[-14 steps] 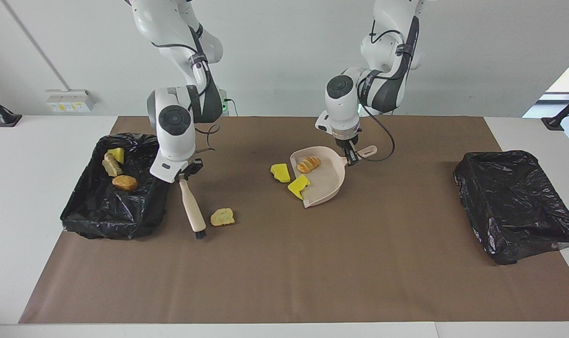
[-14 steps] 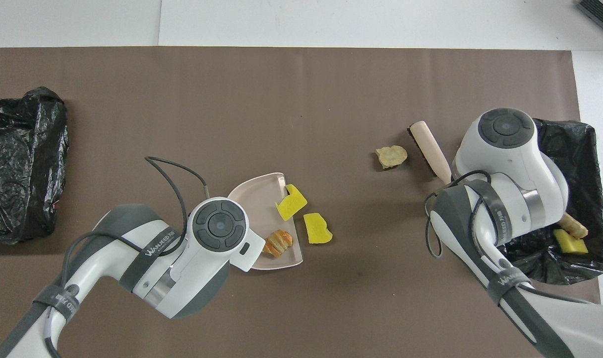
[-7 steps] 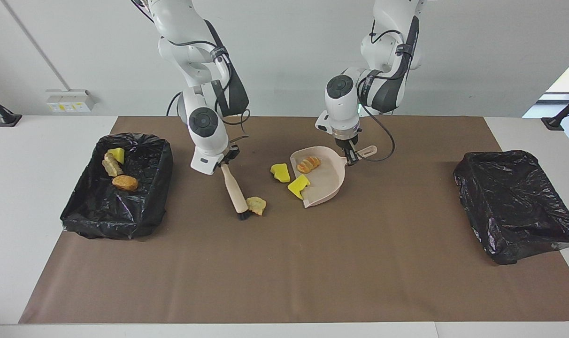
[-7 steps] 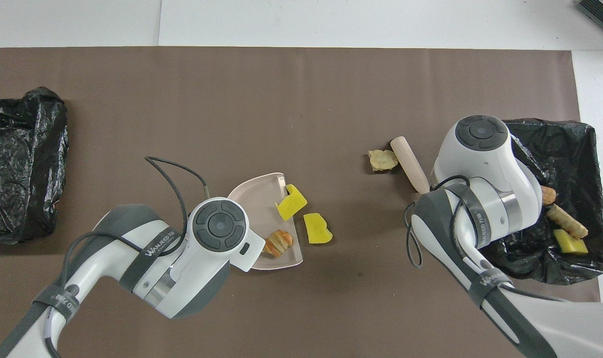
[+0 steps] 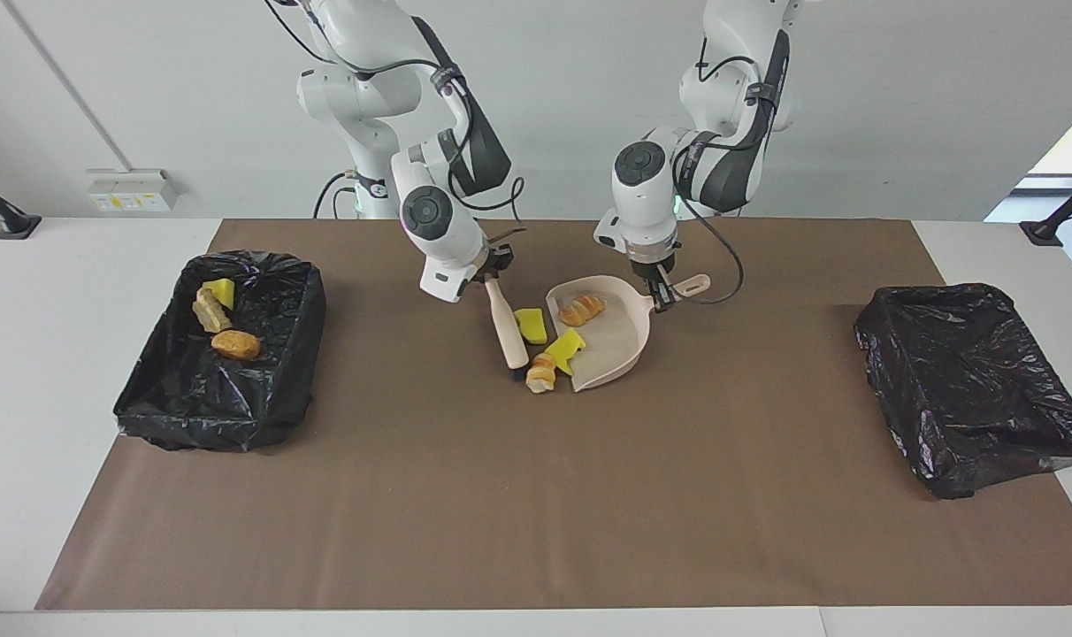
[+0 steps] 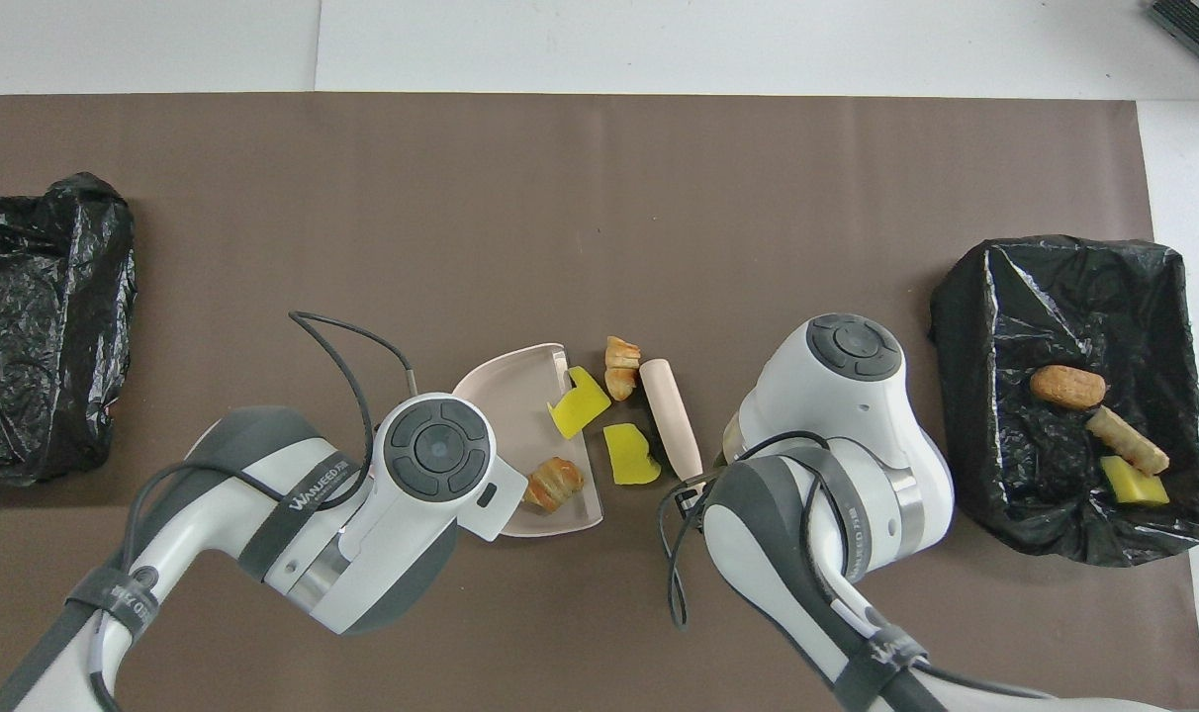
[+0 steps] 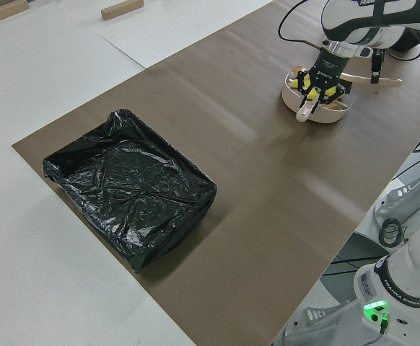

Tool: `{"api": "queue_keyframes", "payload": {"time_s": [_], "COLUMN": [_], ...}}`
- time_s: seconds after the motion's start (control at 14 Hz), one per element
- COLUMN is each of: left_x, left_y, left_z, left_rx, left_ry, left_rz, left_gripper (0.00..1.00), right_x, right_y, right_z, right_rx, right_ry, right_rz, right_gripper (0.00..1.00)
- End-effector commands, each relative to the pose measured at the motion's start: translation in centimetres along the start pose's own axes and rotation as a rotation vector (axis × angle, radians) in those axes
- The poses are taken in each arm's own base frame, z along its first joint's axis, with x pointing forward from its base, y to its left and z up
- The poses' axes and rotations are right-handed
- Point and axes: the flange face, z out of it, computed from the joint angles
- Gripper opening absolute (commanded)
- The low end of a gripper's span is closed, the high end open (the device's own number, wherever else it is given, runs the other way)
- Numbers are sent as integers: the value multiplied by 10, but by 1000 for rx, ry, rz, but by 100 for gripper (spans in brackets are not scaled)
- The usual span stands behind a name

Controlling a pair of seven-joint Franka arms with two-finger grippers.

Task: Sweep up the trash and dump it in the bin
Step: 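Sweep the last brown pieces into the dustpan with the right gripper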

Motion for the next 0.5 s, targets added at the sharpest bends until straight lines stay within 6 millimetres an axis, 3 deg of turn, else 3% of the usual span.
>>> {"api": "queue_keyframes", "payload": {"time_s": [0.0, 0.29, 0.43], "left_x": [-9, -8, -8], "left_y": [6, 6, 6], "left_z": [2, 2, 2], "left_rx": [22, 24, 23], "left_ry": [-3, 10, 9], "left_rz": [0, -96, -95], "left_gripper": [0, 0, 0], "right_x": [-13, -25, -16], "right_y": [-16, -17, -2], "right_z": [-12, -51, -59], "right_rx": [111, 126, -48], "right_ry": [29, 62, 119], "right_rz": [42, 37, -24], "right_gripper": [0, 0, 0]}}
